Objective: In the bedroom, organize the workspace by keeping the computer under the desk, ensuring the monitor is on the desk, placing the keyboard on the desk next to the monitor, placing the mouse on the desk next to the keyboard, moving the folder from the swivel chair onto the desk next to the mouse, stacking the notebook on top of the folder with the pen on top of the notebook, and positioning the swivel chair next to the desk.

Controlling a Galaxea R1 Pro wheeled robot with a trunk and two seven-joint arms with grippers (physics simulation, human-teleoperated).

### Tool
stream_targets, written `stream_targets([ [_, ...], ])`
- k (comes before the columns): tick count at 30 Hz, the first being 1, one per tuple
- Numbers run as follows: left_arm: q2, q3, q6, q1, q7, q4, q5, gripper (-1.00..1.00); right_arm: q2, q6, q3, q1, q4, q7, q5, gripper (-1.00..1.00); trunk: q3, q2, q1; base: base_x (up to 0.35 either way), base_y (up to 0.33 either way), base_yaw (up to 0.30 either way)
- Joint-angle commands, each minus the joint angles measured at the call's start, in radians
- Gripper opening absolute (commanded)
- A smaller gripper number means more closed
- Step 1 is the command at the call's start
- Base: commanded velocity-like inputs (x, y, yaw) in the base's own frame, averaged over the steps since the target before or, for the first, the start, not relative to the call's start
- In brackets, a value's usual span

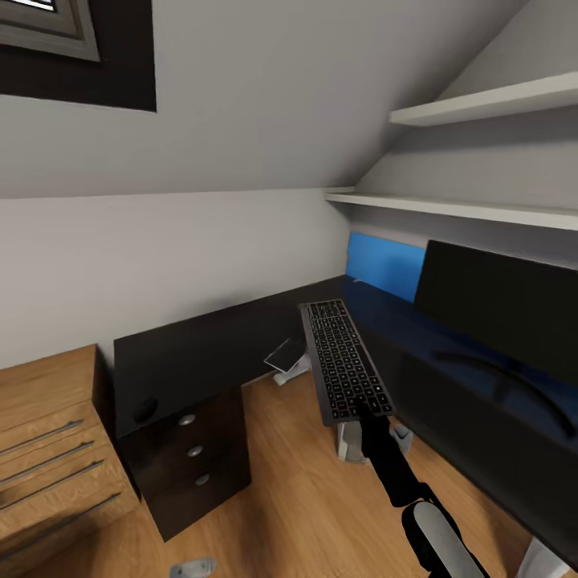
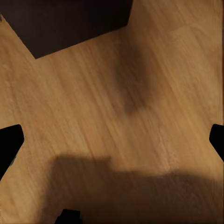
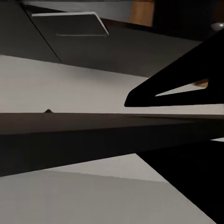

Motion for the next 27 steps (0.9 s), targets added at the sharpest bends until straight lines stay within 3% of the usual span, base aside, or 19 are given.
stream_targets([
  [1,-0.001,0.001,0.005,0.000,0.002,-0.002,0.003,1.00,-0.001,-0.002,0.002,-0.001,0.000,0.007,-0.012,-1.00,-0.001,-0.001,0.000,-0.206,0.166,-0.270],
  [27,-0.001,0.001,0.005,0.000,0.001,-0.002,0.003,1.00,-0.001,-0.002,0.002,-0.001,0.002,0.007,-0.012,-1.00,-0.001,-0.001,0.000,-0.120,0.094,-0.270],
])
